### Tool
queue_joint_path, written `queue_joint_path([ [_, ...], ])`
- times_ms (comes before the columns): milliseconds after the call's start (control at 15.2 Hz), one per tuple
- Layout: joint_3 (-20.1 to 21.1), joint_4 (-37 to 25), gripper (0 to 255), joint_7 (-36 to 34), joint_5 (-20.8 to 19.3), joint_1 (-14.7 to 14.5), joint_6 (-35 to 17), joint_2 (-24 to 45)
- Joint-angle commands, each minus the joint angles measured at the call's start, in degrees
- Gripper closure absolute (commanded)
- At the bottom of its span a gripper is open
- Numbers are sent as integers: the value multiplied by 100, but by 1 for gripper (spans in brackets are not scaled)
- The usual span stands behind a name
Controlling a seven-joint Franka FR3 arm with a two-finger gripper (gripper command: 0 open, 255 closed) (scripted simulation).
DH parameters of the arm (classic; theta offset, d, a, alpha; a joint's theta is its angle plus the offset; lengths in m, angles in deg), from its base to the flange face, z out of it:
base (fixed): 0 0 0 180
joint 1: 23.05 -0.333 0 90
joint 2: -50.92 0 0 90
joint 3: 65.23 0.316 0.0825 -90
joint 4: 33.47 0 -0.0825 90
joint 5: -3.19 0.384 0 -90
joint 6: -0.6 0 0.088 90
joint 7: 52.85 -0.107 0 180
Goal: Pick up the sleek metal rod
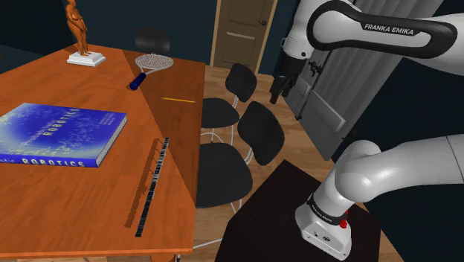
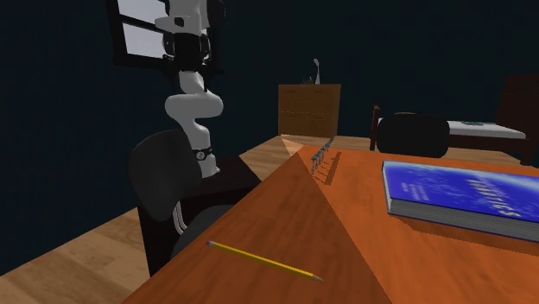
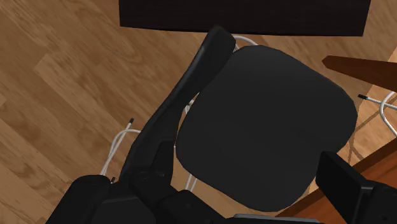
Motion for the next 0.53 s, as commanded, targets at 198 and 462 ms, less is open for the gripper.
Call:
queue_joint_path([
  [198, 415, 268, 0, -701, 283, -63, -164, -101],
  [462, 996, 490, 0, -1635, 682, -159, -435, -72],
])
